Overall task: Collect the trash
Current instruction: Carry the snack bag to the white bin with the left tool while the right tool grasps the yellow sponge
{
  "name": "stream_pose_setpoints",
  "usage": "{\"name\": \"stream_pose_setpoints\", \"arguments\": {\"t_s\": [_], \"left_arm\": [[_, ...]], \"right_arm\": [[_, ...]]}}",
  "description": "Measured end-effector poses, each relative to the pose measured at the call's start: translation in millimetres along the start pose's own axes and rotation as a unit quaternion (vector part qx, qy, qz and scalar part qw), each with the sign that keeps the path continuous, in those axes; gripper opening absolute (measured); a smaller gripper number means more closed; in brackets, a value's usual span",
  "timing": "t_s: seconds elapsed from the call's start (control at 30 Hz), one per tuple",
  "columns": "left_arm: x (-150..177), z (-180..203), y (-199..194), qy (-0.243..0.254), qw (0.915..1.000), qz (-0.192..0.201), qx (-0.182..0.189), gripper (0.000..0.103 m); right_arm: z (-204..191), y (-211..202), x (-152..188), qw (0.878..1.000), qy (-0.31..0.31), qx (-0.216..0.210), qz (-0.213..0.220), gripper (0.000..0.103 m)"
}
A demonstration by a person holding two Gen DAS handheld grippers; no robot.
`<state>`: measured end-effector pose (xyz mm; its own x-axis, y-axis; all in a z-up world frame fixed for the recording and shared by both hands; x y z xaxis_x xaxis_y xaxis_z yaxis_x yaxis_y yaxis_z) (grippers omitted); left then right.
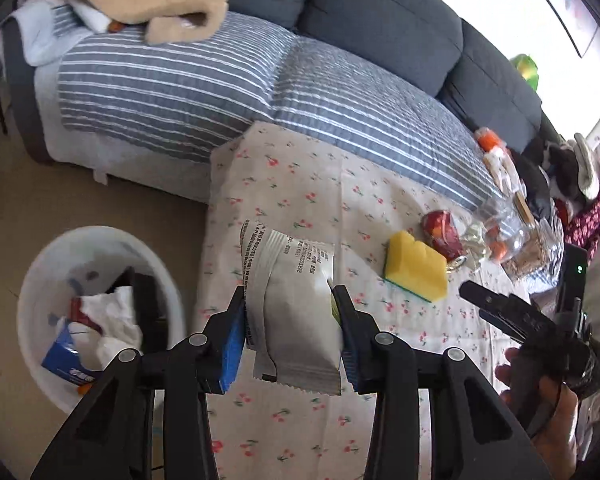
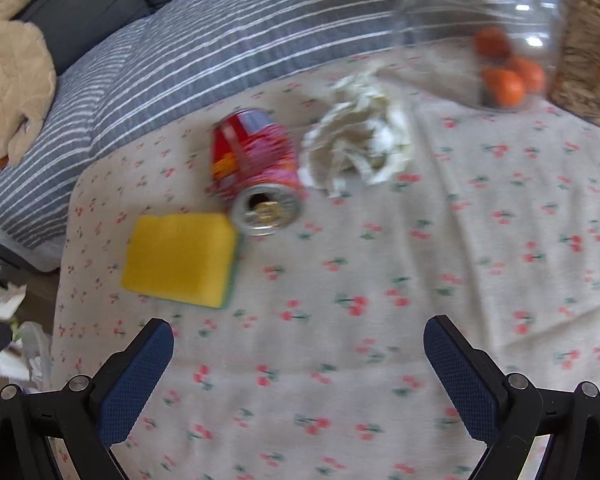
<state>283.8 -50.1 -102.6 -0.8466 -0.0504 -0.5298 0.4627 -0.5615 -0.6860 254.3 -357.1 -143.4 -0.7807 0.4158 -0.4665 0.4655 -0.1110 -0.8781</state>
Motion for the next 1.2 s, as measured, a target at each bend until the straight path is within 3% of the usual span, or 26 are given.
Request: {"name": "stream_pose_setpoints", "arguments": {"t_s": [0.27,0.4,0.67,0.73,0.83,1.2], "left_arm": [[0.5,-41.9,-26.7,-0.033,0.9994,0.005,0.006,0.043],[-0.3,-47.8,-31.2,-0.034,0.9994,0.004,0.007,0.043],[6.4,-53.3,-37.6,-0.028,0.9996,-0.003,0.008,0.043],[9.0,-54.7,-39.0,-0.024,0.9997,-0.005,0.005,0.043],[13.2,-56.2,-39.2,-0.019,0.9998,-0.011,0.002,0.043],[26.1,-48.4,-47.2,0.016,0.9996,-0.018,-0.016,0.043]], "right_arm": [[-79.0,21.9,-13.2,1.000,0.014,-0.012,0.021,0.103],[-84.6,35.8,-19.1,0.999,0.021,0.035,0.034,0.103],[-92.8,65.6,-14.5,0.996,-0.012,0.086,0.021,0.103],[-87.0,73.4,-9.4,0.997,-0.003,0.082,0.004,0.099],[-80.0,67.1,-8.1,0.997,-0.004,0.075,0.011,0.089],[-66.9,-5.1,20.1,0.994,-0.092,0.055,0.033,0.087]]}}
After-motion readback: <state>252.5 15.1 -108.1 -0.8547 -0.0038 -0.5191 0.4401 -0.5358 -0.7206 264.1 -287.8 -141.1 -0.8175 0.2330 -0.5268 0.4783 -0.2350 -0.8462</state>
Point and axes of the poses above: each gripper's, at about its wrist camera, not at the fingertips, and y roughly the way its jaws point, z to its right, x to its underside, the point moved 10 cm from there along y, roughly the way its jaws point, and after that the axes turned 13 degrees about x, right-handed, at the moved point
